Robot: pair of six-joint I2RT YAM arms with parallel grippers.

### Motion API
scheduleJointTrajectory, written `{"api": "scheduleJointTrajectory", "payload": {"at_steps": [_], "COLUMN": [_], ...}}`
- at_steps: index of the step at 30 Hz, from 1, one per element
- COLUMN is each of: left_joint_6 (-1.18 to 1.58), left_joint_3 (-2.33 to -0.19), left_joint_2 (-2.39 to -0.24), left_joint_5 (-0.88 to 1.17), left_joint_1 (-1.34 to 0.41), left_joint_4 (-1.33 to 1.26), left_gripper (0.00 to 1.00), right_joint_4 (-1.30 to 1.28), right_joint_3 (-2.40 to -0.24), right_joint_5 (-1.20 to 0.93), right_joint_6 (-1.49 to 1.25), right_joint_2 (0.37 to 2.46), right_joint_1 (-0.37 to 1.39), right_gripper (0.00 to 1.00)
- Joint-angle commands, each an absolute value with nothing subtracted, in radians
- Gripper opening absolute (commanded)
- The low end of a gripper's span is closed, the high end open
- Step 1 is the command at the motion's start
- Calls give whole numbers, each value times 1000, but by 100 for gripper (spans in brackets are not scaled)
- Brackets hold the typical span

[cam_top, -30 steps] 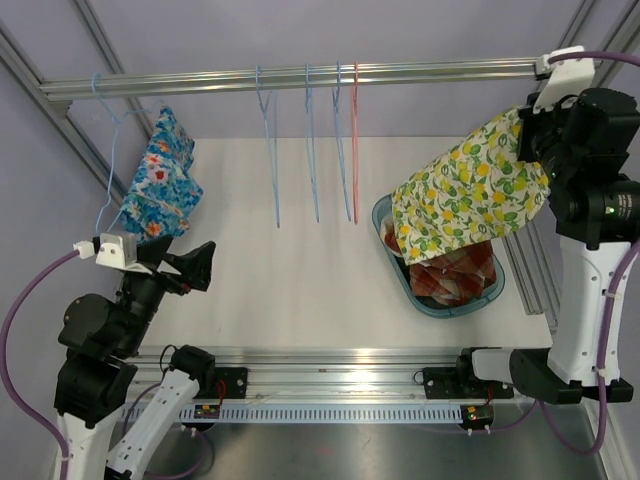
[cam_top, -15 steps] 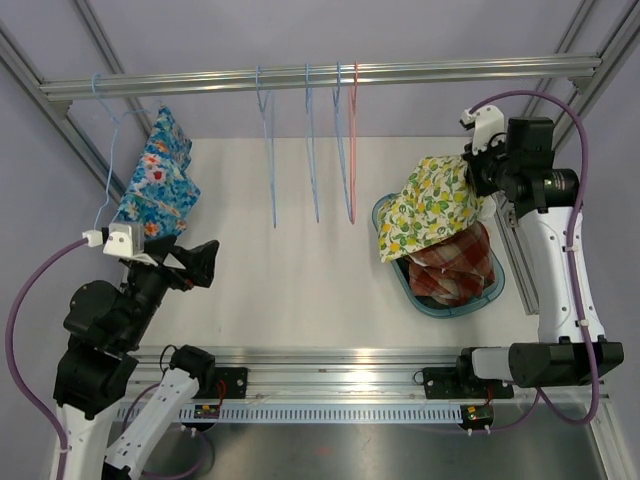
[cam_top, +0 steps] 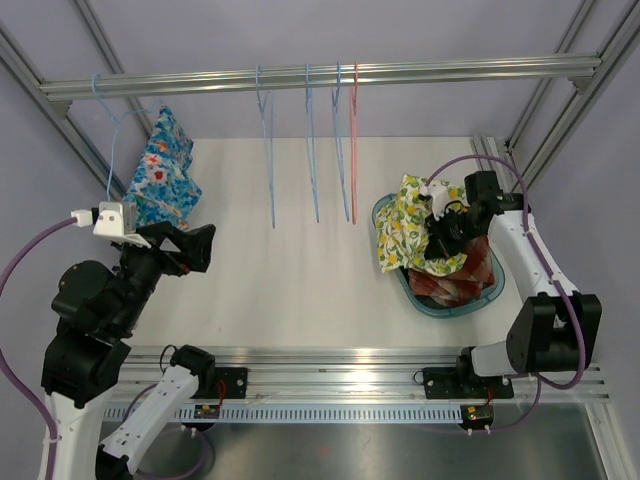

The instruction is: Remove the skirt from the hanger

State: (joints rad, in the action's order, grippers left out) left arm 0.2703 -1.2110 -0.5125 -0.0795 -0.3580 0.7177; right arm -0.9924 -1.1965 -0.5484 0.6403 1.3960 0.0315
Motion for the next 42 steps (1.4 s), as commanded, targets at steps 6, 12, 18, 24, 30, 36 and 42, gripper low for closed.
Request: {"api": "scheduleJointTrajectory", "payload": {"at_steps": [6,12,18,24,30,36,42], "left_joint_6": [288,287,291,299,285,272,272], "left_joint_3": [-1279,-1365,-1411,-1448,-1488,-1583,-1733], "left_joint_2": [-578,-632,-661,-686,-721,-793,-929], "left_joint_5": [-97,-133,-190,-236,-255,-336,-431], "left_joint_1": [-360,-360,-360,-360,-360,-360,-357], "left_joint_4": [680,693,724,745,761,827,956], "left_gripper": [99,99,99,99,99,99,99], "right_joint_4": [-896,-867,-954,-1051,-1127,-1187,-1226], "right_joint_3": [-1039,-1045,-1097,-1219,-1310,-1385,-1463], "right_joint_5": [-531,-503,-502,-518,-571,-607,-641], "right_joint_6": [677,678,721,686,666,676,666], "right_joint_2": [1515,1542,1427,1310,1252,1220,1212], "right_joint_1": [31,31,28,23,25,23,23], "right_gripper": [0,7,42,68,71,72,73]}}
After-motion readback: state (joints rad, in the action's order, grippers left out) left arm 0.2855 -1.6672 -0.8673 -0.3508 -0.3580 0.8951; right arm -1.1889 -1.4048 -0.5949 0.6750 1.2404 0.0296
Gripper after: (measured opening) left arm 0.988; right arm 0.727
